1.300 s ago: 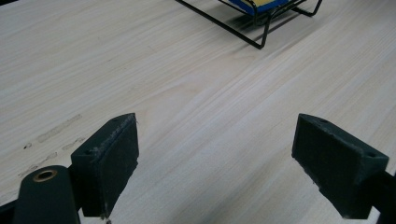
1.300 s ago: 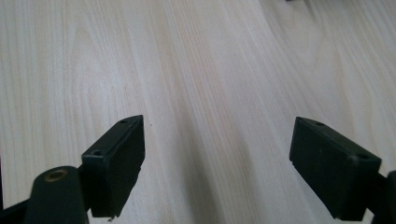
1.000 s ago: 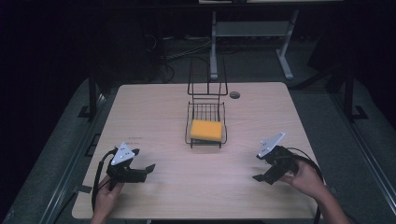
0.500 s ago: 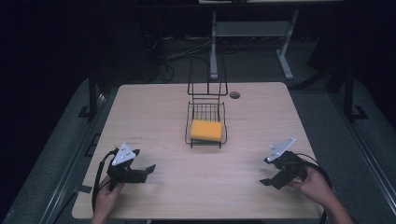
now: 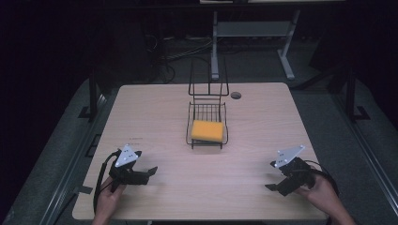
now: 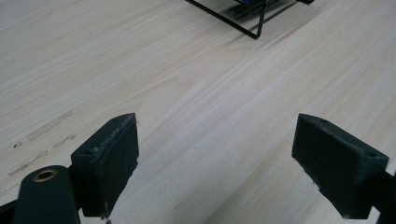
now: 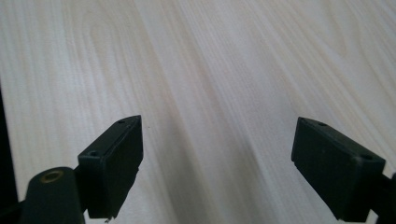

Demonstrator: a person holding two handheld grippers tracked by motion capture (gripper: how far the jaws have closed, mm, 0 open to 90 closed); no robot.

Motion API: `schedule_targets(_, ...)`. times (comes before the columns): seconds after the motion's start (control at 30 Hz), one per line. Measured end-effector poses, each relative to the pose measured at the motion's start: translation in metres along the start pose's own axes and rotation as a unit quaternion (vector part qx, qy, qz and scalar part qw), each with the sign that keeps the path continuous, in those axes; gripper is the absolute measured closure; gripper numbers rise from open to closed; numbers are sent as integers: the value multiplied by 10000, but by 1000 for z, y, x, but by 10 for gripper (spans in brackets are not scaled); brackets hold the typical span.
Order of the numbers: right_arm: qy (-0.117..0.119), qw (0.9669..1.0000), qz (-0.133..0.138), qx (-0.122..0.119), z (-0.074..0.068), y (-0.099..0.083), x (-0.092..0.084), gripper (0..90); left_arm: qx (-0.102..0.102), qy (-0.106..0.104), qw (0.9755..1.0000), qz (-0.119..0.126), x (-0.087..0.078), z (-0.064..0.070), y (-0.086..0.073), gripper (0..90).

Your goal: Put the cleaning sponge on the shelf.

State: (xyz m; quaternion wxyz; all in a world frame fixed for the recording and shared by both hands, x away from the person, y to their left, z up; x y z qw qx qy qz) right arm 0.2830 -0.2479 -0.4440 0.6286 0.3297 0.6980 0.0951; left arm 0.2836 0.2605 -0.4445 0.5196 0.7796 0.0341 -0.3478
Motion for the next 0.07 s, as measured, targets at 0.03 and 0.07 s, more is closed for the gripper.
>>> schedule_targets(0.03, 2, 10000, 52, 19, -2, 0, -1, 162, 6, 2, 10000, -3, 0, 0, 0, 142)
schedule_targets(0.07, -11, 9999, 106, 40, -4, 0, -2, 163, -9, 5, 10000, -4, 0, 0, 0, 142)
Point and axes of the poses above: each handheld gripper's, and its own axes: x roughly forward along the jaws, y roughly out of its top, z roughly to its right, the point moved 1 cm from there along x, roughly forward along the jaws, and after that the axes turned 14 degrees about y, right-handed, at the moved point
